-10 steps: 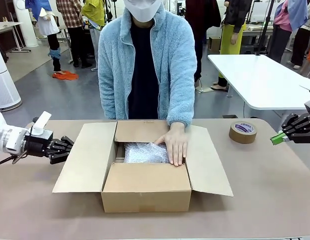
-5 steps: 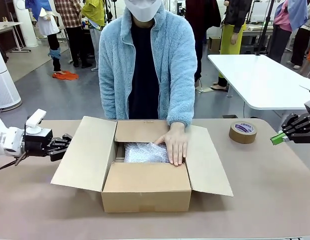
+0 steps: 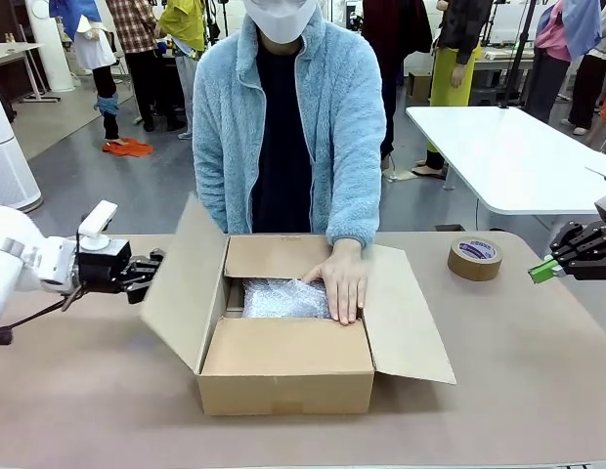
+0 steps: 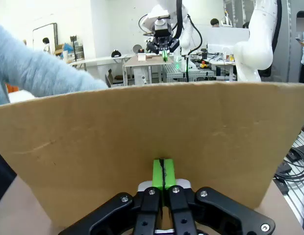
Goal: Wrap the clocks to prevent damage.
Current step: Push the right (or left) flap of the Package Box to close it.
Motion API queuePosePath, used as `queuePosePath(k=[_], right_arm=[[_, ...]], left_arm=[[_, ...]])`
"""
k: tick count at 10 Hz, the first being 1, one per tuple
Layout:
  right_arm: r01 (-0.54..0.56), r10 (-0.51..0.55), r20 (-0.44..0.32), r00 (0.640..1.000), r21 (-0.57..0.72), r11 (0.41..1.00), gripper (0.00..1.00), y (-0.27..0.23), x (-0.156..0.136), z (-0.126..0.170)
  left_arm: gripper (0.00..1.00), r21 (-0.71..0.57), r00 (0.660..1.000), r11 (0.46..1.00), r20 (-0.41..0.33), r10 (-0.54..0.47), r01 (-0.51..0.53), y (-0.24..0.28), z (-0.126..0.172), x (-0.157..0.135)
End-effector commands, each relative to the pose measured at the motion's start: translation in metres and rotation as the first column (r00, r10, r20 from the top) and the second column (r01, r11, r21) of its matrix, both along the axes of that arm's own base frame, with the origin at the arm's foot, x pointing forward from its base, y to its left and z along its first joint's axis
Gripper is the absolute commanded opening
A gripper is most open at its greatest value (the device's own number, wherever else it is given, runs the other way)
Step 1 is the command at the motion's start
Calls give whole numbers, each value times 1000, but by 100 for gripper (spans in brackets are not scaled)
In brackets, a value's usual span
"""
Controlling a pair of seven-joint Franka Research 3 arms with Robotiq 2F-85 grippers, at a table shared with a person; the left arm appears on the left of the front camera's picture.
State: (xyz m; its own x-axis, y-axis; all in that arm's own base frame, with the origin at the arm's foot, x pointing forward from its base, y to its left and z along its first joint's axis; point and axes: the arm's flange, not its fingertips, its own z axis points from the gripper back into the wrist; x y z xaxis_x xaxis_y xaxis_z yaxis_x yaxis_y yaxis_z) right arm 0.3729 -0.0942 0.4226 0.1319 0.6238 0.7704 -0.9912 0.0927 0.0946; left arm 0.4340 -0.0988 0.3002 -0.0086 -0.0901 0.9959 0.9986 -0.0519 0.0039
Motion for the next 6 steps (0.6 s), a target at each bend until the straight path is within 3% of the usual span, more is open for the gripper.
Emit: queuePosePath(k=[1,4,6], right_arm=[[-3,3,9,1000,18,1000,1,1,0,-2],[-3,3,9,1000,18,1000,1,1,0,-2],[-3,3,9,1000,18,1000,1,1,0,-2]], left_arm=[[0,-9,998,1000,70,-4,4,-20,14,2],[0,22,997,999,61,-39,38,-46,7,7],[0,67,998,997,39,-51,48,-65,-14,8]])
